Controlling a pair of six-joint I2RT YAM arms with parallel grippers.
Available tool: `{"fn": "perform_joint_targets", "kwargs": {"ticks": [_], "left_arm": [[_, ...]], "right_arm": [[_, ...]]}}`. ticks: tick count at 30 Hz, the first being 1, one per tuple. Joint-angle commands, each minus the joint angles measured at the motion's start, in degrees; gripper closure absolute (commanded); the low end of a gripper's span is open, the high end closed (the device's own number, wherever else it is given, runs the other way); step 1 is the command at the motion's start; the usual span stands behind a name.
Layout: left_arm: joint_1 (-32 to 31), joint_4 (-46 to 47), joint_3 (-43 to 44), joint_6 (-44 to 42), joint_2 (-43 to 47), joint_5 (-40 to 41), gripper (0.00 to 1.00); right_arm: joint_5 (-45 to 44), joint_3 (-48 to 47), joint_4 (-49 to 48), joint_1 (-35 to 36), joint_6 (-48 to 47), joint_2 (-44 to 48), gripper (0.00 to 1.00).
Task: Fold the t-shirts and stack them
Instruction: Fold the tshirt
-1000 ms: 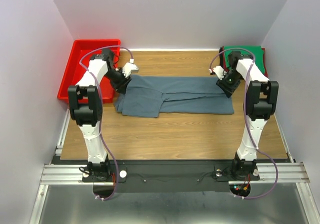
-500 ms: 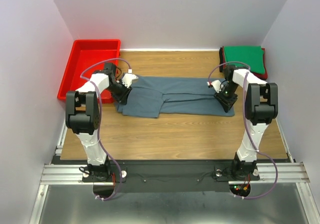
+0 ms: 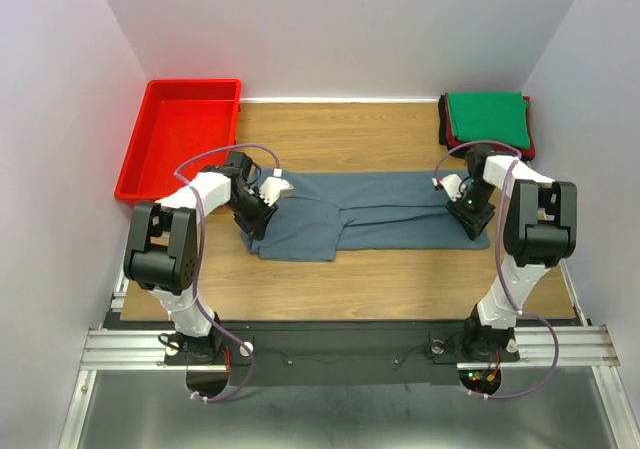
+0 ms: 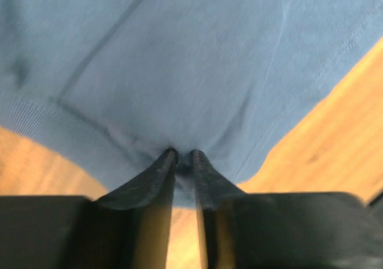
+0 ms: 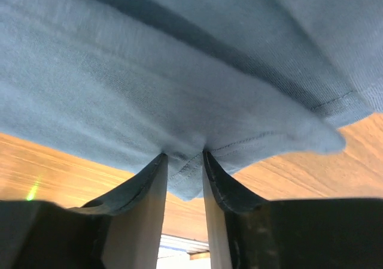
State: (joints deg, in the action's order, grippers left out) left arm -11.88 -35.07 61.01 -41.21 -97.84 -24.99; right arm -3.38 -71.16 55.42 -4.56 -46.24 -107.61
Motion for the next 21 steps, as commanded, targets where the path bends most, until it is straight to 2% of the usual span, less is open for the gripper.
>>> {"fn": "perform_joint_targets", "kwargs": {"ticks": [1,2,5,6,8,10,12,15,21], "left_arm": [[0.54,-4.91,1.9,1.4,5.46,-4.7,0.63],[0.63,-7.53,2.7,-0.78,6.95,-8.54,0.57],[1.5,-12.64,4.11,-6.58,10.03,-15.49,0.5],[1.6,-14.74,3.68,-9.56,12.48,-16.31,0.48],[1.77,-16.51,1.4,-13.0,14.78,-17.02,0.47],[1.86,-18.63,-0.88,-18.36,17.68,-16.67,0.47],[1.86,-17.41,-6.67,-22.05,21.61,-14.3,0.47],[1.68,-14.51,-10.46,-26.1,27.15,-10.79,0.48],[1.6,-10.83,-18.47,-37.1,34.54,-7.35,0.5]], "right_arm": [[2.56,-3.34,-1.02,-1.6,0.17,1.09,0.62],[5.37,-5.9,3.08,-1.25,0.62,0.74,0.59],[16.7,-19.25,9.16,-0.19,5.01,-0.31,0.58],[22.39,-21.63,11.7,0.86,7.71,-0.14,0.58],[28.31,-24.91,12.61,2.79,10.1,1.18,0.55],[33.59,-23.25,10.77,6.73,14.93,4.24,0.51],[40.35,-18.34,6.84,11.99,20.54,6.52,0.5],[43.27,-11.74,0.69,20.34,26.27,7.24,0.5],[48.82,-1.99,-15.48,33.35,45.85,6.89,0.5]]}}
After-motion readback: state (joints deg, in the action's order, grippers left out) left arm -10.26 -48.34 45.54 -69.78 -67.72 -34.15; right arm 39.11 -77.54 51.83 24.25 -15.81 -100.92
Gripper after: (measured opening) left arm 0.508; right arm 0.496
